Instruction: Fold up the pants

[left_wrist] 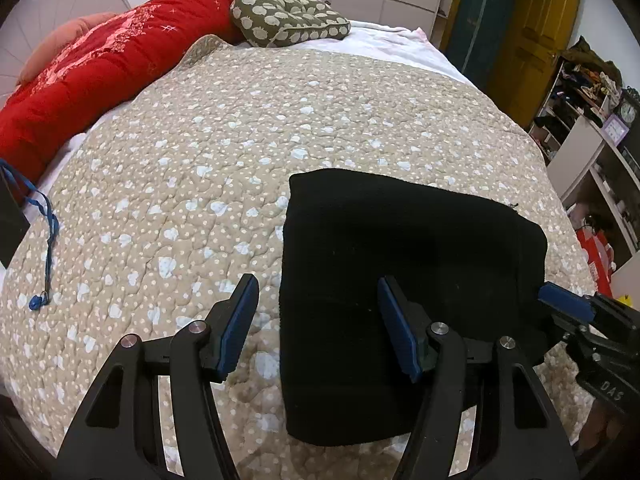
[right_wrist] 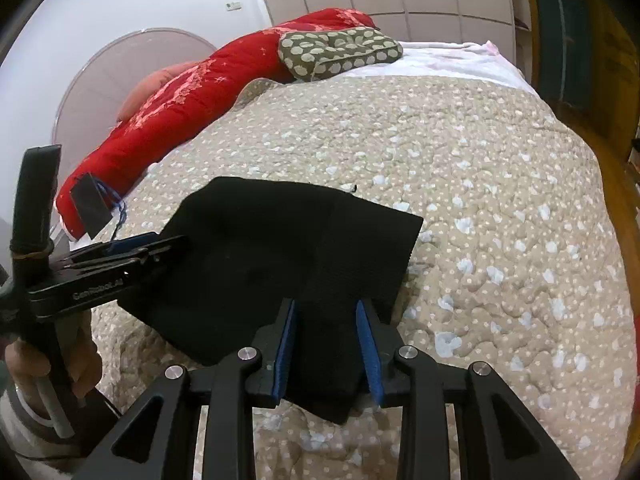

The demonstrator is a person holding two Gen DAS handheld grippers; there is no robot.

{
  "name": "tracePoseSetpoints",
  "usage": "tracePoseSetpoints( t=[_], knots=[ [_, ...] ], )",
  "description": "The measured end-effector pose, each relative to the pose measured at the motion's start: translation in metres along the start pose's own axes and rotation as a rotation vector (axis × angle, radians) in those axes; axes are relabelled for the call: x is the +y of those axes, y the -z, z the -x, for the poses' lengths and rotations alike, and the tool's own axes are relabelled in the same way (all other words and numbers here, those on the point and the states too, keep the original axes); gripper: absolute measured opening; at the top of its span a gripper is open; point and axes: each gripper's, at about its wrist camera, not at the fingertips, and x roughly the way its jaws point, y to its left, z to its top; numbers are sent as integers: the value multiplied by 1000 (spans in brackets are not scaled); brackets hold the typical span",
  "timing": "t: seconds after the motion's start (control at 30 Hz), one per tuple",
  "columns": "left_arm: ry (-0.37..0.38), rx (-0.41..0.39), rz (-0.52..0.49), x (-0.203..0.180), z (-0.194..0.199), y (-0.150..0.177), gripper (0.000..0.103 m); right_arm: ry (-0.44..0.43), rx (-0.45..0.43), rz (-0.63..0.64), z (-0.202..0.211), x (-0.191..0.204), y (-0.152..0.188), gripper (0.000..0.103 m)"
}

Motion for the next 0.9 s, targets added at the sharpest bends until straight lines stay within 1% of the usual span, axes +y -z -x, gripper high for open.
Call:
tracePoseSetpoints(
  t=[0.23,0.33,0.47,0.6,0.63,0.7,0.73,0.9],
  knots=[
    [8,6,9,1,1,0,62,-20,-24,-52,13,-7,-3,33],
    [6,6,9,0,1,0,62,-17,-21,-40,13,-3,-3,33],
    [12,8,13,0,1,0,62,-15,11,-39,2,-2,1,33],
    [12,7,10,0,5,3,62,-25,5,-45,6,-3,2,34],
    [13,6,10,0,6,4,62,-31,2,-47,8,-4,2,35],
    [29,4,17,2,8,6,62,-41,-5,-65,11,-8,2,45],
    [41,4,22,3,8,7,62,-44,-8,-73,12,-10,2,47],
    [52,14,38,6,5,9,62,-49,9,-128,7,-21,6,47]
  ],
)
